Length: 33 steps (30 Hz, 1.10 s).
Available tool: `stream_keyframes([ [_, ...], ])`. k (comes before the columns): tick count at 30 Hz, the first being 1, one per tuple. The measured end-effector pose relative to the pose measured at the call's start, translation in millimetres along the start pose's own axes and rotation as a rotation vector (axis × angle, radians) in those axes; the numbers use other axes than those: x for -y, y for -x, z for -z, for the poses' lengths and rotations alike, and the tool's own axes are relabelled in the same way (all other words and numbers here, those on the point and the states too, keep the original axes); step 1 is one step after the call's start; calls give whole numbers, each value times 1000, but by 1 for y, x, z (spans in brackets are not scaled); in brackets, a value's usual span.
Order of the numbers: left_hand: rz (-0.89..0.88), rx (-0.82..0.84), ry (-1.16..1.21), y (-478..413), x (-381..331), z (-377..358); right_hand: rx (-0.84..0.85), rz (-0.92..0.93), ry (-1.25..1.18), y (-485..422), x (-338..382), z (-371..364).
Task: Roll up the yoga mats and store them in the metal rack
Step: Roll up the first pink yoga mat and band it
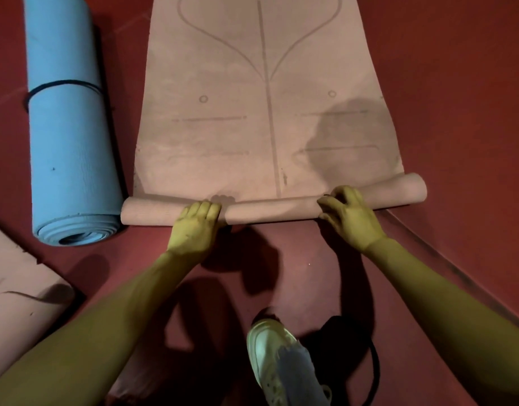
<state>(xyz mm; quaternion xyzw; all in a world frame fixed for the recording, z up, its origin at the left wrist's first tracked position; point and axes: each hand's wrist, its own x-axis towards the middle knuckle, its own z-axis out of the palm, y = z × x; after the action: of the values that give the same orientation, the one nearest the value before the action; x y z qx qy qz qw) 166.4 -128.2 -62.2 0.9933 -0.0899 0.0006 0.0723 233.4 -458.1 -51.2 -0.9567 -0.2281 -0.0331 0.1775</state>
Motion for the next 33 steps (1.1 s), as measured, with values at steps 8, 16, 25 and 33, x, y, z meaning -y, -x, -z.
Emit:
stream_keyframes([
  [8,-40,8,-28,-14,3,7,-18,-89,311,-8,13,-13],
  [16,-136,73,-4,-19,19,7,68,15,259,-10,6,-14],
  [25,-50,-40,23,-15,6,0,122,-10,399,-17,6,-5],
  [33,-71,-46,110,24,-42,-11,69,-19,348,44,-15,19],
])
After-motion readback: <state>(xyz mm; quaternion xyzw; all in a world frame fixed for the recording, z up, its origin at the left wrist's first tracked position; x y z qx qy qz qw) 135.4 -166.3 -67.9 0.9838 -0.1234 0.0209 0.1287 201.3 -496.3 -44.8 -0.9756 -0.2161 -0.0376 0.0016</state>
